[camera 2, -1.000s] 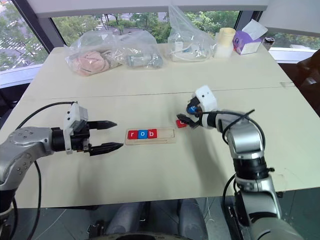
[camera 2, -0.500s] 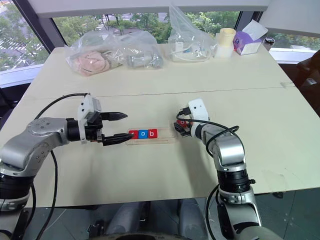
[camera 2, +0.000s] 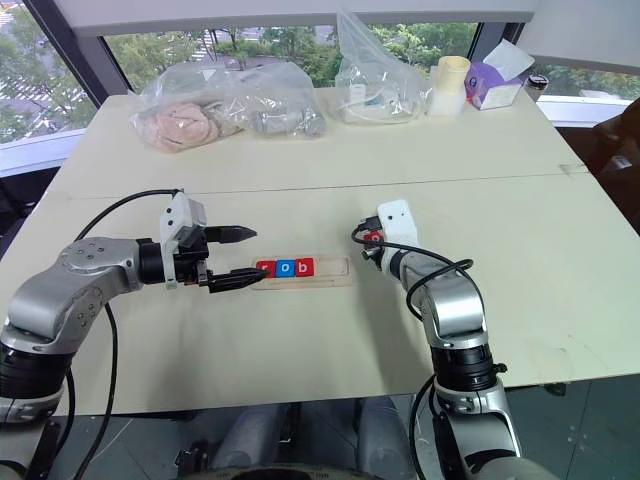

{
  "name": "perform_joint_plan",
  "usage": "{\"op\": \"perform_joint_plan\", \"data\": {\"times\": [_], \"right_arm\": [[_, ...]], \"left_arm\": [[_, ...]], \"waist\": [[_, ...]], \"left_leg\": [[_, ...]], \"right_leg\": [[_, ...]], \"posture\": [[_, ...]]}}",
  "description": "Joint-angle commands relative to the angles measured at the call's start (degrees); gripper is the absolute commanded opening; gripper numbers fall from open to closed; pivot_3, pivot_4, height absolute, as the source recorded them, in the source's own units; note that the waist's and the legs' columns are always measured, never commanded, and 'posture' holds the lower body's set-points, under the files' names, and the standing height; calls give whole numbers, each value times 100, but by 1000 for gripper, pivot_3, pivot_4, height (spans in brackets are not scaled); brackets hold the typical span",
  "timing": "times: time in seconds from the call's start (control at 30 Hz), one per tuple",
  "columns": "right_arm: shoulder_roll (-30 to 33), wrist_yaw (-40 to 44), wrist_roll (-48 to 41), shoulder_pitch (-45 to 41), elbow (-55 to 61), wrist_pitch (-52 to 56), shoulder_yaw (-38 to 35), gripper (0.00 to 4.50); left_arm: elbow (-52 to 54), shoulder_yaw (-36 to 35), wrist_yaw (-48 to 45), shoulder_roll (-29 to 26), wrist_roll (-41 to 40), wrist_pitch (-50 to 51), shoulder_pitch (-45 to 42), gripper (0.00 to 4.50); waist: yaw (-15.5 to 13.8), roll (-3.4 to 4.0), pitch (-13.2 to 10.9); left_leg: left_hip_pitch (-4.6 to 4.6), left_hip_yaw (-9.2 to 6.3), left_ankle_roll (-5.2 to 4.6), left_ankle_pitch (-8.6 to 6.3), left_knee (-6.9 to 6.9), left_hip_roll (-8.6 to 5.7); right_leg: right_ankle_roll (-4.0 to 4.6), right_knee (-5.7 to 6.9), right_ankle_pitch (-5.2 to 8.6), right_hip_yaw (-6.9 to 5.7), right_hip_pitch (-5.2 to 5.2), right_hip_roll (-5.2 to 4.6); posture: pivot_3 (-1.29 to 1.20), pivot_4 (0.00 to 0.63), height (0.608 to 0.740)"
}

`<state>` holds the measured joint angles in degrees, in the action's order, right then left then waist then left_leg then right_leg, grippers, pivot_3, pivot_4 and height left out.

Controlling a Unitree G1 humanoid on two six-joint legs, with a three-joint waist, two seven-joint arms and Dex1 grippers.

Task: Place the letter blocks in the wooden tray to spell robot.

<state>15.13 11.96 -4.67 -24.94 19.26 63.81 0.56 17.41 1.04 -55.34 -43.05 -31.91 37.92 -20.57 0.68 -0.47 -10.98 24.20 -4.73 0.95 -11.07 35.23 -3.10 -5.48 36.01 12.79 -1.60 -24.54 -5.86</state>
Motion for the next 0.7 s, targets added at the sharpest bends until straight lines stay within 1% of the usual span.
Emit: {"op": "perform_joint_plan", "data": {"times": [0.03,0.1,0.23,0.33,0.47,0.53,0.6,0.67,0.7], "right_arm": [[127,-87,-56,320,1224,603,-394,1159],[-6,-152,-146,560,1793,1217,-625,1159],[-226,-340,-121,817,2399,1879,-758,1159],[-929,-523,-106,976,2779,2679,-1017,1159],[-1965,-728,-87,998,2759,2869,-1453,1159],[-2164,-830,-63,977,2728,2869,-1475,1159],[-2184,-907,-81,963,2749,2869,-1354,1159],[-2194,-926,-120,958,2744,2869,-1338,2189],[-2186,-926,-134,954,2730,2869,-1348,2563]], "left_arm": [[246,7,-228,-189,18,-104,12,4500],[278,96,-340,-277,115,-194,50,4500],[369,251,-419,-247,184,-267,89,4500],[433,492,-374,-33,208,-260,55,4500],[325,664,-423,45,405,-424,71,4500],[274,680,-456,48,440,-491,101,4500],[225,680,-497,42,473,-555,138,4500],[178,673,-517,43,506,-607,167,4500],[161,671,-521,47,522,-632,185,4500]], "waist": [[-14,-1,0],[-6,-2,1],[21,0,1],[5,0,1],[9,2,2],[9,3,2],[1,3,2],[12,3,2],[12,3,2]], "left_leg": [[1,-1,0,0,0,0],[4,-6,0,0,-2,0],[2,-4,0,-1,-2,2],[2,-7,1,-1,-4,4],[3,-8,1,-1,-5,3],[3,-7,1,-1,-5,3],[4,-7,1,-1,-4,2],[4,-7,2,-1,-6,2],[4,-7,2,-1,-6,2]], "right_leg": [[-2,-1,1,0,0,0],[-5,-2,5,-2,0,-1],[-1,-2,6,0,-1,-2],[4,-1,9,-2,-2,-2],[4,-1,9,-2,-3,-1],[4,-1,8,-2,-4,-1],[5,-4,9,-3,-3,-2],[5,-5,9,-2,-4,-3],[5,-5,9,-2,-5,-3]], "posture": [[0,150,740],[0,150,740],[0,150,740],[0,150,740],[0,150,740],[0,150,740],[0,150,740],[0,150,740],[0,150,740]]}}
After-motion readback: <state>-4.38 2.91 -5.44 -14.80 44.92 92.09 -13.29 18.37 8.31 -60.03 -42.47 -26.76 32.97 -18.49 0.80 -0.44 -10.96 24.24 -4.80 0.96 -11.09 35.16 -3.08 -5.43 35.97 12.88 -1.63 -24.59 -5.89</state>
